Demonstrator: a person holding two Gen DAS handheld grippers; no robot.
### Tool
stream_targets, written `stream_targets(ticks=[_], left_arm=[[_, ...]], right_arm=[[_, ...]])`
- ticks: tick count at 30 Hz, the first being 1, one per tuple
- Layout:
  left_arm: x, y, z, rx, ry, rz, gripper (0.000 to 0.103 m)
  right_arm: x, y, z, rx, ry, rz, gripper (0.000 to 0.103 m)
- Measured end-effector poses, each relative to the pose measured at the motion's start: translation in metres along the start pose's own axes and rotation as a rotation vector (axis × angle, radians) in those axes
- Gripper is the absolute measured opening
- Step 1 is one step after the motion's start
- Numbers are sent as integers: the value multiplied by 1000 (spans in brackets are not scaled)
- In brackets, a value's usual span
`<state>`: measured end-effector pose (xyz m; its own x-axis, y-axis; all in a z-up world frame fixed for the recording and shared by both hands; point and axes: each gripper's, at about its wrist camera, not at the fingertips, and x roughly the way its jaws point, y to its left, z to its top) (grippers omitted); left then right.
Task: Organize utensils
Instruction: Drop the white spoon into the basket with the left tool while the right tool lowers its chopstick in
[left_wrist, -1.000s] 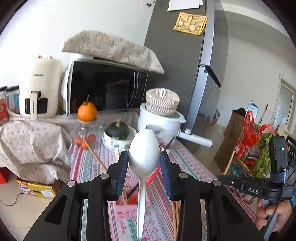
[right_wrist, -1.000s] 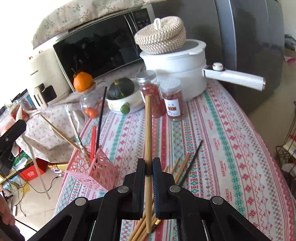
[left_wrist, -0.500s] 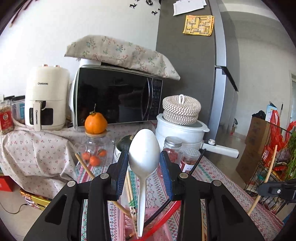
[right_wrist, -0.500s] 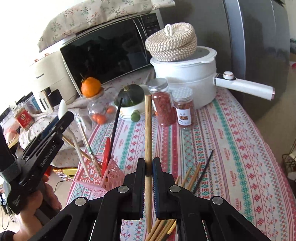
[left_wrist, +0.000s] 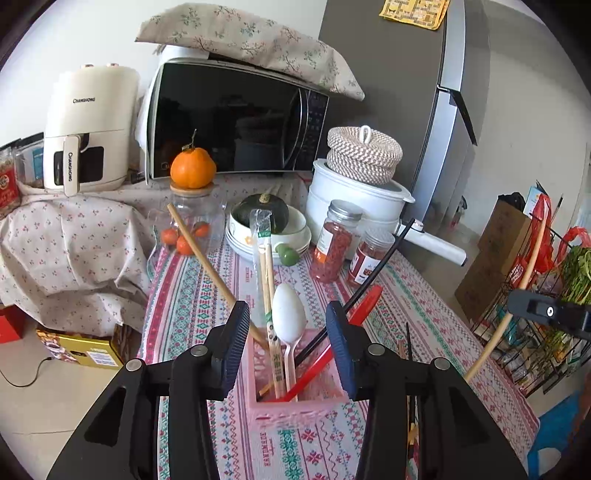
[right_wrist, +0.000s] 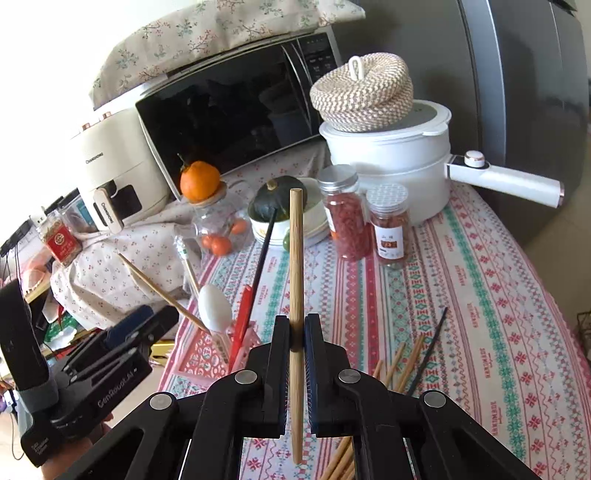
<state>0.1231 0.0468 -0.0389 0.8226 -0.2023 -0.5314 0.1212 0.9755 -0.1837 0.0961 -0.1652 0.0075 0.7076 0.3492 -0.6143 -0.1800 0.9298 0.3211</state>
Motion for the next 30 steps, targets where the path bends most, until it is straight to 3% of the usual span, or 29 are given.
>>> stream_targets(ticks=[10, 16, 21, 30], left_arm=[[-31, 36, -26, -3, 179, 22, 59], [-35, 60, -39, -28, 277, 87, 60], [-36, 76, -39, -96, 304, 75, 60], [-40, 74, -32, -113, 293, 55, 61]], right_arm=[[-6, 32, 21, -1, -105, 86, 6], [1, 56, 32, -35, -213, 132, 6], [24, 73, 31, -49, -239, 154, 6], [66, 84, 20, -38, -169, 127, 10]])
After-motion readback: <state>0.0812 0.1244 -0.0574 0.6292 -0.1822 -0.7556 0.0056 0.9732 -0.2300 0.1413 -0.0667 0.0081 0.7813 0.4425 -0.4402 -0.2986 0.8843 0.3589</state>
